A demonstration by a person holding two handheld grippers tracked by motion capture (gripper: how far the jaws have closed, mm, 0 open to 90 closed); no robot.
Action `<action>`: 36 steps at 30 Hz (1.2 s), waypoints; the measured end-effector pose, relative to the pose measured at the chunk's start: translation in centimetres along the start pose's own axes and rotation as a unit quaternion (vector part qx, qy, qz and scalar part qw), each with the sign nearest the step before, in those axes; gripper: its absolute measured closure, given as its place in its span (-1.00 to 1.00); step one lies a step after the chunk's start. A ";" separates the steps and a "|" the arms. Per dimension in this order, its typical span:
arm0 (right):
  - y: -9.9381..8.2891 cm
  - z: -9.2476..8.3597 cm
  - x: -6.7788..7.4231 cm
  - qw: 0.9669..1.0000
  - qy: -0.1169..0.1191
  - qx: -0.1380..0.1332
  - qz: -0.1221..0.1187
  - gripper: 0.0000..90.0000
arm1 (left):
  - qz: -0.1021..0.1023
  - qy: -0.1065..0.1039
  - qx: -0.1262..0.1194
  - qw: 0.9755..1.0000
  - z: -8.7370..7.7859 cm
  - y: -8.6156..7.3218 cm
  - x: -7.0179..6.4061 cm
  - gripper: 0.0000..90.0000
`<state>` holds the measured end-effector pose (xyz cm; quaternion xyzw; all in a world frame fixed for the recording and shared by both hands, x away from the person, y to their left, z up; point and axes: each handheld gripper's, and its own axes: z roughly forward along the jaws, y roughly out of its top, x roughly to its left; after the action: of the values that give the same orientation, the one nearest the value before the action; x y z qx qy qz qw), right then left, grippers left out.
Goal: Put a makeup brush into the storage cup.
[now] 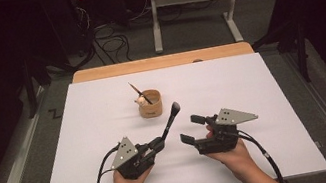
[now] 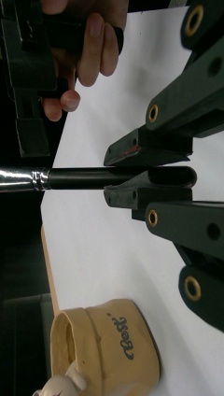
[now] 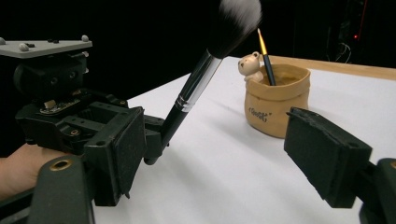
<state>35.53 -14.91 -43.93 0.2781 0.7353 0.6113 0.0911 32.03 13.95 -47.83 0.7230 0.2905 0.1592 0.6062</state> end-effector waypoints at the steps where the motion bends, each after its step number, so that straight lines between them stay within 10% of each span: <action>1: -0.1 0.0 0.0 1.000 0.002 -0.001 0.005 -0.49 | 0.001 0.000 0.001 1.000 0.0 0.0 -0.1 0.76; 36: -1.0 0.8 0.0 0.997 0.031 -0.016 0.071 -0.08 | 0.003 -0.016 0.011 1.000 1.4 -0.7 -1.6 0.76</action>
<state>35.60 -14.30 -45.07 0.3089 0.7062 0.6364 0.0299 31.44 11.96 -48.59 0.7329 0.2803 0.1462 0.6024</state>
